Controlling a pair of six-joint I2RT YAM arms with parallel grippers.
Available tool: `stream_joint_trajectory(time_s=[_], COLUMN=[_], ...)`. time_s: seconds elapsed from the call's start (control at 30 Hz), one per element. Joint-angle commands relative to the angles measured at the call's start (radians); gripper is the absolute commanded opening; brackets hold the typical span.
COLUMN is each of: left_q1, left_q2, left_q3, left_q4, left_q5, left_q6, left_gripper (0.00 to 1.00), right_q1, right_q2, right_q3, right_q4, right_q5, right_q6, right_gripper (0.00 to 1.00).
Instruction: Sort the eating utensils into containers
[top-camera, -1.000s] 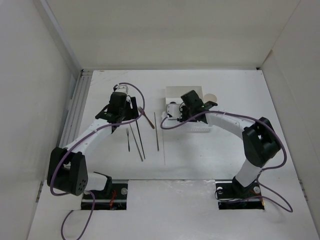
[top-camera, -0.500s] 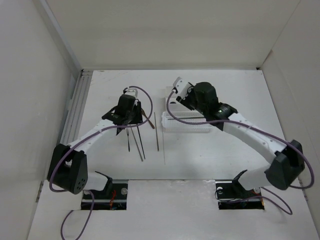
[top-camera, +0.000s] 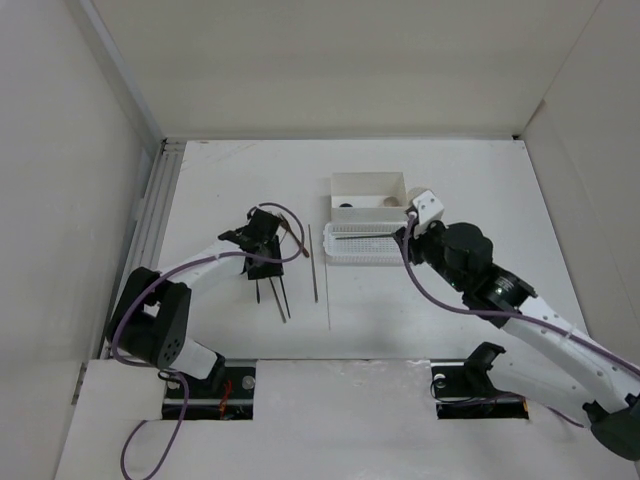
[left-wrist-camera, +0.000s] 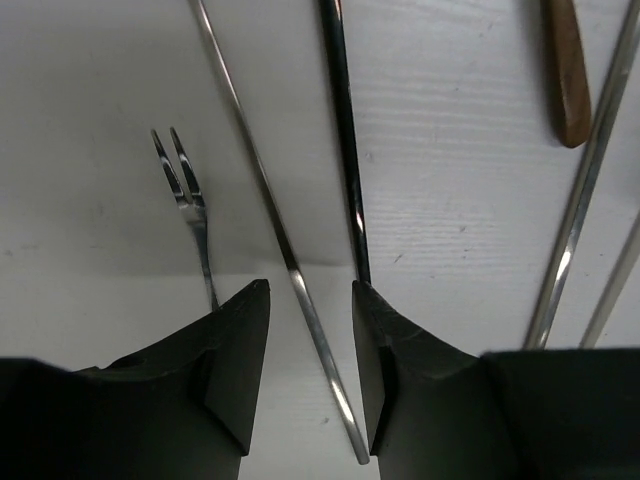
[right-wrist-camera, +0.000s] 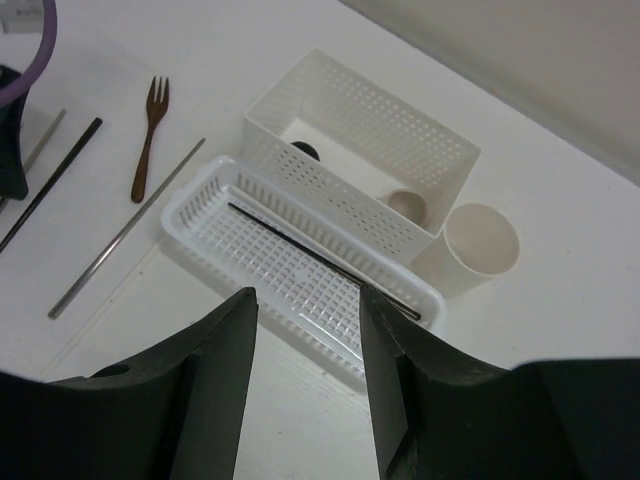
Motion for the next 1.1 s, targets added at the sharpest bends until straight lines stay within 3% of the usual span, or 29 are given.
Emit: stream_joint_trajectory(time_s=[0.0, 0.27, 0.33, 0.37, 0.4, 0.63, 0.87, 1.07], left_q1=[-0.011, -0.020, -0.020, -0.020, -0.020, 0.017, 0.017, 0.017], left_q2=[-0.007, 0.022, 0.033, 0.043, 0.044, 0.033, -0.012, -0.073], left_q3=[-0.022, -0.061, -0.074, -0.084, -0.085, -0.118, 0.052, 0.205], left_q4=[-0.043, -0.002, 0.030, 0.039, 0.039, 0.065, -0.071, -0.096], left_q5=[0.006, 0.025, 0.045, 0.054, 0.054, 0.056, -0.025, -0.058], left_q6=[-0.049, -0.058, -0.035, -0.035, -0.035, -0.023, -0.012, 0.132], left_gripper=[0.35, 0.39, 0.27, 0.05, 0.00, 0.00, 0.00, 0.00], right_q1=[0.005, 0.005, 0.005, 0.005, 0.005, 0.005, 0.005, 0.005], right_q2=[-0.092, -0.135, -0.135, -0.135, -0.135, -0.173, -0.183, -0.099], right_q3=[-0.010, 0.032, 0.053, 0.053, 0.068, 0.119, 0.128, 0.096], right_q4=[0.001, -0.087, -0.096, -0.108, -0.108, -0.187, -0.107, 0.034], right_q5=[0.037, 0.075, 0.089, 0.098, 0.098, 0.138, 0.152, 0.132], right_q6=[0.073, 0.062, 0.053, 0.042, 0.042, 0.013, -0.024, -0.045], right_gripper=[0.51, 0.52, 0.52, 0.52, 0.52, 0.53, 0.56, 0.59])
